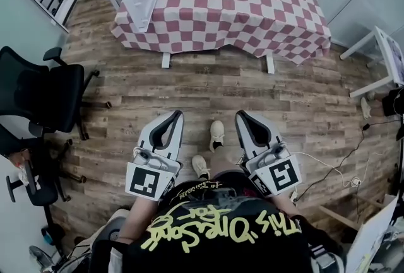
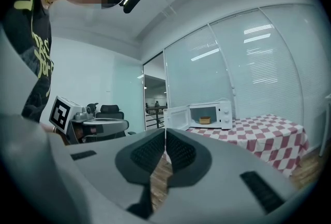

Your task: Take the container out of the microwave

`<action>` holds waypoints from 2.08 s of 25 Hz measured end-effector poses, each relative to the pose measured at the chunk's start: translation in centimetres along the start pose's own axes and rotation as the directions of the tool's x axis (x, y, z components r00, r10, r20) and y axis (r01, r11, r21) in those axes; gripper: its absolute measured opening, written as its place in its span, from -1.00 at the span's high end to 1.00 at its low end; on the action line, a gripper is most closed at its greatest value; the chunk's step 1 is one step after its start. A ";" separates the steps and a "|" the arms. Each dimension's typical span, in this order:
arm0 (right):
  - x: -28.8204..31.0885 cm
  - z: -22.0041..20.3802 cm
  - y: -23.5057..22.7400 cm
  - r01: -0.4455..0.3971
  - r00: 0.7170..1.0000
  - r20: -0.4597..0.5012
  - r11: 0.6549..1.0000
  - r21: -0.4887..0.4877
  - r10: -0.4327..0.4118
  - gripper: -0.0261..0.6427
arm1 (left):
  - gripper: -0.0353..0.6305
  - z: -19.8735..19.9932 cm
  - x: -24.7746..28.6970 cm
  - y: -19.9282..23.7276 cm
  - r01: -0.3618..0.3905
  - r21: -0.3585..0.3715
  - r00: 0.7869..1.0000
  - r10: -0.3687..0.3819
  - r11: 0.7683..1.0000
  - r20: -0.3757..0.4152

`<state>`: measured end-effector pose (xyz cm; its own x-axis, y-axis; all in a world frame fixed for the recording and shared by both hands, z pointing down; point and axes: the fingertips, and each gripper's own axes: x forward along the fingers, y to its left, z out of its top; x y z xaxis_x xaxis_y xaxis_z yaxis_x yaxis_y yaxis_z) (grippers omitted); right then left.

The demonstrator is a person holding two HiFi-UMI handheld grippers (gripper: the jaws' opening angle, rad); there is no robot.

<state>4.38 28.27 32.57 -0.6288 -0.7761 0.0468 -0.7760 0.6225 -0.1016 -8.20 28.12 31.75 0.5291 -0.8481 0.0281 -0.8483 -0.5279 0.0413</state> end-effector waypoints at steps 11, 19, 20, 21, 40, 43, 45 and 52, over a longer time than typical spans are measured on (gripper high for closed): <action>3.8 1.2 -3.7 -0.030 1.000 0.004 1.000 -0.003 0.030 0.89 | 0.86 0.5 4.2 2.3 -0.045 0.010 0.999 0.045 0.999 0.008; 7.9 4.5 -7.0 -0.054 0.994 0.093 0.998 0.013 0.052 0.89 | 0.86 1.1 8.8 4.3 -0.059 0.015 0.998 0.059 0.998 0.016; 8.3 4.6 -7.4 -0.056 0.994 0.093 0.998 0.010 0.055 0.89 | 0.86 1.2 9.5 4.6 -0.060 0.016 0.998 0.059 0.998 0.018; 8.7 4.8 -7.9 -0.057 0.994 0.094 0.998 0.009 0.056 0.89 | 0.86 1.3 10.1 4.9 -0.060 0.018 0.998 0.060 0.998 0.020; 14.2 5.9 -15.8 -0.109 0.990 0.092 0.994 0.004 0.109 0.89 | 0.86 2.7 18.8 7.5 -0.120 0.050 0.992 0.118 0.992 0.032; 14.7 5.5 -16.6 -0.130 0.988 0.077 0.991 -0.007 0.131 0.89 | 0.86 2.9 20.1 7.4 -0.127 0.050 0.991 0.125 0.991 0.044; 15.0 5.4 -16.7 -0.144 0.987 0.071 0.989 -0.024 0.145 0.89 | 0.86 2.9 20.7 7.2 -0.128 0.046 0.991 0.125 0.991 0.048; 15.4 5.2 -17.0 -0.146 0.987 0.066 0.989 -0.020 0.147 0.89 | 0.86 2.7 21.5 7.3 -0.119 0.044 0.992 0.117 0.992 0.041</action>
<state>8.12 5.18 29.86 -0.7313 -0.6812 -0.0339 -0.6768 0.7310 -0.0870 -3.08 5.90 29.93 0.4250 -0.9052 -0.0080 -0.9052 -0.4250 -0.0060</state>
